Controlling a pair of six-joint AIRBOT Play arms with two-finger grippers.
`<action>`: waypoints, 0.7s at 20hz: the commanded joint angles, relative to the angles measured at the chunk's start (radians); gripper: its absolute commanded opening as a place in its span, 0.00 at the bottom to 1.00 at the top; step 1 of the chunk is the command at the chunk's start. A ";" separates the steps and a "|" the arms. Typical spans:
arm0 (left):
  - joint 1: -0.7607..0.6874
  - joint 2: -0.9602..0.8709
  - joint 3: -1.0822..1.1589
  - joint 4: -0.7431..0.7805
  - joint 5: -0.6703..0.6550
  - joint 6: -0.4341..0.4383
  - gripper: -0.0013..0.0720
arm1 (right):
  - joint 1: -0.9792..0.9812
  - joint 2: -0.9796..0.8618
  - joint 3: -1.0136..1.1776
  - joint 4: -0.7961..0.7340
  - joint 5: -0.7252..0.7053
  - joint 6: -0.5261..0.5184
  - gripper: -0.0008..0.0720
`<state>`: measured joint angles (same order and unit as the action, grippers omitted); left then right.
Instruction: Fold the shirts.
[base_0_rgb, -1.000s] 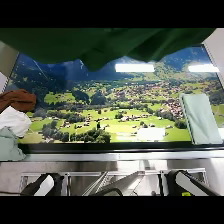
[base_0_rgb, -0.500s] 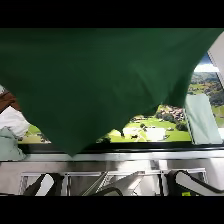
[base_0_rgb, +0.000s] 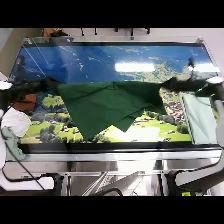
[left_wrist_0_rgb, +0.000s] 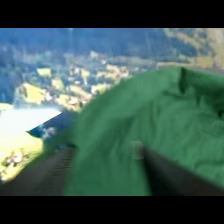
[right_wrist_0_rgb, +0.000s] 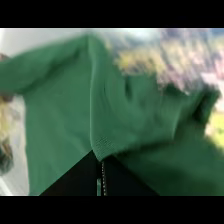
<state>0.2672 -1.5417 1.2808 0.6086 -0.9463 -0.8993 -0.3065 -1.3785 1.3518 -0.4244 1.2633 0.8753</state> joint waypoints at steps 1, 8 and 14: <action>-0.003 -0.161 0.112 0.002 -0.016 -0.082 0.85 | 0.048 -0.127 -0.049 0.010 -0.071 -0.039 0.04; 0.099 -0.068 0.207 0.056 -0.425 -0.358 0.85 | 0.018 -0.098 -0.043 0.010 -0.092 -0.084 0.04; -0.020 0.237 -0.400 0.216 -0.287 -0.411 0.85 | -0.041 -0.082 -0.041 0.018 -0.108 -0.084 0.04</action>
<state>0.2989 -1.4277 1.1378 0.7910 -1.2953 -1.2766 -0.3256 -1.4651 1.3098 -0.4118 1.1614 0.7944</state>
